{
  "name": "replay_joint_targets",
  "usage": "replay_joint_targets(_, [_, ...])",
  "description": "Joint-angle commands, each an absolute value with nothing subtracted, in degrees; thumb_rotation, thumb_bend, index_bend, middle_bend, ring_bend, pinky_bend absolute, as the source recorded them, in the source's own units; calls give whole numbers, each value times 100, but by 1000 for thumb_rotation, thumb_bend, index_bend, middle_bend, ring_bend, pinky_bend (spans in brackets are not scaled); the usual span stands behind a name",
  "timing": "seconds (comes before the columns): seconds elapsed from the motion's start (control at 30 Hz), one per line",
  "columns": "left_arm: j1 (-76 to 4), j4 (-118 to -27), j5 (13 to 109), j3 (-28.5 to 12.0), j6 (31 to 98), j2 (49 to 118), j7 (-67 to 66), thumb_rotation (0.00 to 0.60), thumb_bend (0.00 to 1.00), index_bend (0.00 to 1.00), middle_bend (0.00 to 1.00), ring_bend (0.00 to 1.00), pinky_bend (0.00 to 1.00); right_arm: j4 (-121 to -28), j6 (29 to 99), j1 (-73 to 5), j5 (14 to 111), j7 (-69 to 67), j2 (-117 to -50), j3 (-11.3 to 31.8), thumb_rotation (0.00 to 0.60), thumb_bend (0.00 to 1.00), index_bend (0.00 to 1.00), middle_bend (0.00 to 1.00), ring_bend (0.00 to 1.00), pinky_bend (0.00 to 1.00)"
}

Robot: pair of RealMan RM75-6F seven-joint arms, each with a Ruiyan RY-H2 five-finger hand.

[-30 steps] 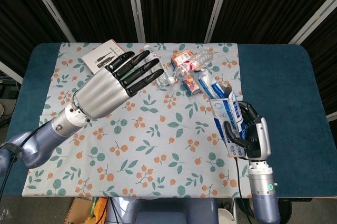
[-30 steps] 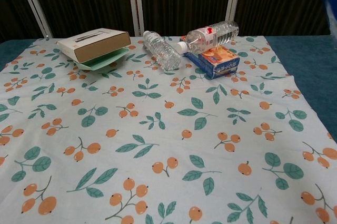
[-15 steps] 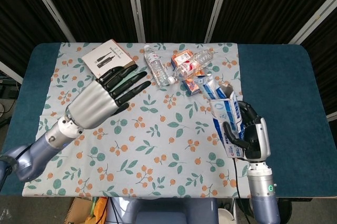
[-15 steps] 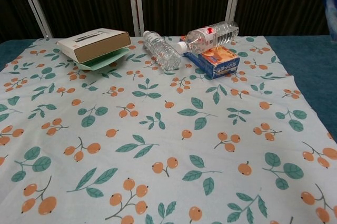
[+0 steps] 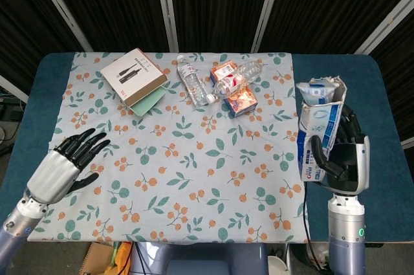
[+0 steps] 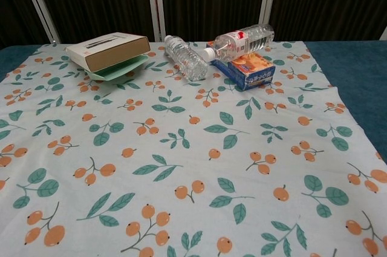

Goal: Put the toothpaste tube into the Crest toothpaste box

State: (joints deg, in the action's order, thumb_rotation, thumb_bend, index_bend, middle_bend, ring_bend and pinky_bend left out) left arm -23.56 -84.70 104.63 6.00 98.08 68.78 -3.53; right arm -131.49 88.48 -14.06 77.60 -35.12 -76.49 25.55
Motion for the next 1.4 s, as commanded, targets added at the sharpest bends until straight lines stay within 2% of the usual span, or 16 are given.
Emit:
replay_joint_targets(0.03, [-1982,-8203,10476,889,10019,7038,25,600,48,104,116,118,282,-12899,8789,-1435,7618,-3291,-7725,2450,600,416,393,501,471,408])
replay_joint_targets(0.17, [-1692,-7946,10573,1135,10138,7145,257,600,48,105,116,118,283,-12675,8857,-1433,7580,-3164,-7829,2412,600,499,547,619,594,493])
replay_joint_targets(0.4, [-1342,-7510,10668,1286,10357,7352,729,600,48,103,119,118,282,-12257,8671,-1376,7527,-2663,-7760,2039,600,509,560,632,606,495])
replay_joint_targets(0.63, [-1290,-7612,10545,1168,10268,7322,1001,600,48,105,117,118,283,-11640,7992,-1410,7102,-1206,-7650,1191,600,509,560,632,606,495])
replay_joint_targets(0.77, [-1268,-7792,10452,1074,10224,7232,1086,600,48,105,115,118,253,-11128,7837,-1466,7033,-122,-8054,704,600,509,560,632,607,495])
replay_joint_targets(0.93, [-1218,-7854,10402,994,10198,7213,1106,600,48,100,114,118,234,-10477,7702,-1552,7033,840,-8698,334,600,509,561,633,606,495])
replay_joint_targets(1.23, [-1158,-7840,10396,911,10156,7202,1177,600,48,105,114,118,231,-9578,7593,-1616,6963,1558,-9717,193,600,509,560,633,606,495])
replay_joint_targets(1.3, [-1151,-7830,10418,902,10145,7201,1177,600,48,105,114,118,231,-9419,7541,-1643,6911,1660,-9910,212,600,509,536,629,589,490])
replay_joint_targets(1.33, [-1148,-7821,10429,895,10144,7203,1174,600,48,105,114,118,227,-9354,7520,-1652,6898,1699,-9996,215,600,509,464,589,529,457])
replay_joint_targets(1.4, [-1140,-7809,10448,886,10137,7203,1182,600,48,103,110,107,211,-9297,7459,-1669,6873,1751,-10104,207,600,507,220,410,316,313])
